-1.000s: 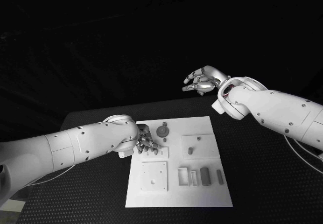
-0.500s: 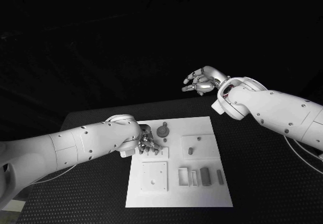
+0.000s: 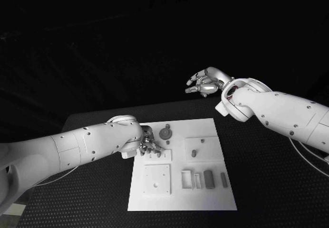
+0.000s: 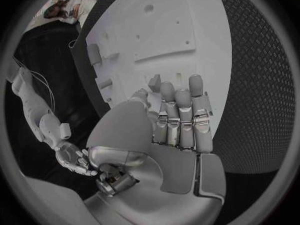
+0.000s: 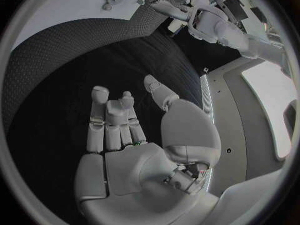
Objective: Assemble the parts on the task board
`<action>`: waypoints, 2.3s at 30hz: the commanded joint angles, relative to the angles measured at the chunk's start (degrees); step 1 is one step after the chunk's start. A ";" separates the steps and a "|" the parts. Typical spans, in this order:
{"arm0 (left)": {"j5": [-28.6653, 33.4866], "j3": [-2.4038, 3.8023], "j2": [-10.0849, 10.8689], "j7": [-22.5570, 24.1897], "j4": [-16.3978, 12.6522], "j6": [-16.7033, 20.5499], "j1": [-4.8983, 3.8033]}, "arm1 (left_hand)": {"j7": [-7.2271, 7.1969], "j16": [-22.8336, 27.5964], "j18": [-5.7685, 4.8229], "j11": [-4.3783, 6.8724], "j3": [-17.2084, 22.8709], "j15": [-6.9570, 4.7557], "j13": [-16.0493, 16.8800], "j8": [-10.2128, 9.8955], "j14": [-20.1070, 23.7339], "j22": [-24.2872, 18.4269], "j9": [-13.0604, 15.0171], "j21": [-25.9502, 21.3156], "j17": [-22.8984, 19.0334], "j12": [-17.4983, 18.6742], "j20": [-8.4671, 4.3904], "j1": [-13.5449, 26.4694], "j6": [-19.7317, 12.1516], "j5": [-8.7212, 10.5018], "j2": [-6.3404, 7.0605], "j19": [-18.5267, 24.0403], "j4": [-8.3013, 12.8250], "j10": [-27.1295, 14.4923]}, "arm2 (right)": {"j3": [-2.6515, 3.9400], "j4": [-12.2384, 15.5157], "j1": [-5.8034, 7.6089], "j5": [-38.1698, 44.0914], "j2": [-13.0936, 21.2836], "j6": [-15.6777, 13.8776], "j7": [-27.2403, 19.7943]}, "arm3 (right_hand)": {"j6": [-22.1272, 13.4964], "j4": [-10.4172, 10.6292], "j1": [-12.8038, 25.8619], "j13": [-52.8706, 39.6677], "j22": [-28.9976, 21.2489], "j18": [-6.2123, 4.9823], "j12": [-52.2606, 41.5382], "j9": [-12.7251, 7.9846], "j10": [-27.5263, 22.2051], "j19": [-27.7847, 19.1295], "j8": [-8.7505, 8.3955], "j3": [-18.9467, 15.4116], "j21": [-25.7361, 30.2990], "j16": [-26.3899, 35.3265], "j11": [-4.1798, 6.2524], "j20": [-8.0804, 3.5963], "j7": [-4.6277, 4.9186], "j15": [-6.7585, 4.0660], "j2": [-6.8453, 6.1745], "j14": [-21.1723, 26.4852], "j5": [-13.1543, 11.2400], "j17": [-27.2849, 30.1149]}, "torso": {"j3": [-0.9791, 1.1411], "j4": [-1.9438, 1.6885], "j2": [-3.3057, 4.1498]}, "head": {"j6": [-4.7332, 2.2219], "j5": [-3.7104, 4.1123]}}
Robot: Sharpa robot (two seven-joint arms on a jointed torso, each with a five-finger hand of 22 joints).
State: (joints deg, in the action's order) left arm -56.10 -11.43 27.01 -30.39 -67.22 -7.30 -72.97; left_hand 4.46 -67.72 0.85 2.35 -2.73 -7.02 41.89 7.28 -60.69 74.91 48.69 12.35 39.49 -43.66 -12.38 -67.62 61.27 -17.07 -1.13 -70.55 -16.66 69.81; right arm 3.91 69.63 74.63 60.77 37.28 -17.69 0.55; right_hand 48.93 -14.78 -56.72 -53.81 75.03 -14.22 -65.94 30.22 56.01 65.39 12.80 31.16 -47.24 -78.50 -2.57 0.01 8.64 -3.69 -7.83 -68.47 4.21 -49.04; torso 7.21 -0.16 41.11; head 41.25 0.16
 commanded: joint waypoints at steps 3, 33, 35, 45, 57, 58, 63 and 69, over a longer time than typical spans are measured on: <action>-0.24 0.03 -0.60 0.04 0.51 -2.63 -0.05 | -0.05 -0.38 -0.65 -0.41 -0.24 -0.09 0.15 -0.28 0.43 1.31 -0.33 -0.21 -0.11 -0.27 -0.20 -0.88 -0.08 0.20 -0.10 -0.37 0.07 0.05 | 0.03 0.01 -0.03 0.00 -0.10 0.73 -0.15 | -0.01 -0.05 0.01 0.11 0.84 -0.77 -0.34 -0.07 -0.28 -0.09 -0.34 -0.20 0.39 -0.11 0.07 -0.39 0.36 -0.10 0.40 0.42 0.13 -0.08 | 0.01 0.01 0.00 | 0.02 0.00; 11.46 0.04 -0.81 1.18 2.06 -2.26 -0.06 | -0.55 -2.15 -0.85 0.05 9.43 0.00 0.11 1.87 0.73 1.42 -2.44 0.32 -1.61 -1.31 -0.04 -16.46 1.60 3.62 -0.39 -0.25 2.30 0.04 | 0.03 -0.30 -0.03 0.00 -0.13 0.93 -0.03 | -0.02 0.04 0.17 0.13 0.85 -0.78 -0.39 -0.12 -0.27 -0.07 -0.36 -0.28 0.39 -0.14 0.05 -0.37 0.38 -0.09 0.38 0.41 0.12 -0.09 | -0.01 -0.02 0.00 | 0.14 -0.08; 12.08 0.04 -0.78 1.19 2.10 -2.17 -0.06 | -0.57 -2.25 -0.85 0.07 9.71 0.02 0.14 1.97 0.77 1.42 -2.49 0.38 -1.65 -1.38 -0.03 -17.21 1.60 3.35 -0.40 -0.19 2.86 0.01 | 0.03 -0.32 -0.03 0.00 -0.13 0.94 -0.03 | -0.02 0.05 0.19 0.14 0.85 -0.78 -0.40 -0.12 -0.27 -0.07 -0.36 -0.29 0.39 -0.14 0.05 -0.37 0.38 -0.09 0.38 0.41 0.12 -0.09 | -0.01 -0.03 0.01 | 0.15 -0.08; 12.08 0.04 -0.49 0.74 1.94 -2.41 -0.07 | -0.81 -2.80 -0.85 0.28 10.36 0.11 0.25 2.87 0.75 1.42 -2.55 0.82 -1.90 -1.72 0.11 -18.43 2.31 0.00 -0.21 -0.04 4.96 0.12 | 0.03 -0.25 -0.03 -0.01 0.09 1.00 0.00 | -0.02 0.23 0.46 0.16 0.85 -0.78 -0.44 -0.16 -0.27 -0.05 -0.37 -0.40 0.39 -0.16 0.04 -0.35 0.39 -0.07 0.31 0.40 0.11 -0.09 | 0.02 -0.02 -0.01 | 0.24 -0.09; 11.94 0.03 0.46 1.32 0.85 1.52 -0.06 | -1.19 -3.41 -0.85 0.63 11.37 0.00 0.34 4.17 0.53 1.42 -2.26 1.48 -2.17 -2.10 0.01 -17.32 2.92 -2.82 -0.06 -0.10 7.46 0.45 | 0.03 -0.21 -0.03 -0.04 0.32 0.84 -0.06 | -0.05 0.35 0.63 0.19 0.85 -0.78 -0.46 -0.19 -0.28 -0.06 -0.39 -0.46 0.40 -0.16 0.03 -0.35 0.40 -0.07 0.23 0.41 0.11 -0.09 | 0.01 -0.01 0.01 | 0.29 -0.10; 11.72 0.03 0.58 1.45 0.62 2.15 -0.06 | -1.21 -3.47 -0.85 0.66 11.56 -0.02 0.34 4.27 0.50 1.41 -2.25 1.55 -2.21 -2.14 0.00 -17.13 2.93 -2.88 -0.06 -0.11 7.80 0.50 | 0.03 -0.22 -0.03 -0.05 0.34 0.82 -0.06 | -0.06 0.37 0.65 0.19 0.85 -0.78 -0.46 -0.20 -0.28 -0.06 -0.40 -0.47 0.40 -0.16 0.03 -0.35 0.40 -0.07 0.23 0.41 0.11 -0.09 | 0.00 0.00 0.01 | 0.28 -0.08; 10.02 0.04 1.15 2.26 -0.17 4.33 -0.06 | -1.28 -3.65 -0.85 0.72 12.85 -0.07 0.27 4.76 0.36 1.38 -2.29 1.86 -2.49 -2.21 -0.02 -15.49 2.88 -3.08 0.01 -0.13 9.84 0.66 | 0.03 -0.19 -0.03 -0.11 0.40 0.77 -0.11 | -0.12 0.43 0.72 0.21 0.85 -0.78 -0.47 -0.23 -0.29 -0.05 -0.44 -0.48 0.41 -0.16 0.02 -0.35 0.41 -0.06 0.22 0.41 0.12 -0.09 | 0.00 -0.01 -0.01 | 0.23 -0.06; 5.04 0.03 2.00 3.75 -1.73 7.96 -0.04 | -1.26 -4.17 -0.85 0.67 23.23 -0.06 -0.18 6.02 -0.02 1.29 -3.33 2.81 -3.68 -2.21 0.05 -1.21 2.25 -3.37 -0.93 -0.56 23.91 0.93 | 0.03 -0.16 -0.03 -0.22 0.53 0.73 -0.14 | -0.16 0.56 0.87 0.23 0.85 -0.77 -0.49 -0.26 -0.30 -0.06 -0.47 -0.52 0.42 -0.17 0.01 -0.35 0.43 -0.05 0.20 0.42 0.12 -0.08 | -0.02 -0.04 0.01 | 0.17 0.02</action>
State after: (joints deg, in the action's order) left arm -47.16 -11.42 28.94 -28.67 -68.45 -3.21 -73.01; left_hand 3.13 -71.70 0.84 3.38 5.84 -7.28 41.83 13.50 -60.72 74.91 46.15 14.88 36.02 -45.65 -11.98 -72.42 63.87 -20.81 -2.21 -70.78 -8.08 70.85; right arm 3.91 69.40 74.62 60.72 37.77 -17.30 0.71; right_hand 48.89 -14.46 -56.50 -53.66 75.03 -14.22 -66.17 30.02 56.01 65.42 12.59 30.84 -47.02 -78.50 -2.57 0.00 8.70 -3.69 -7.61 -68.48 4.22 -49.03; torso 7.21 -0.17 41.11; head 41.50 0.13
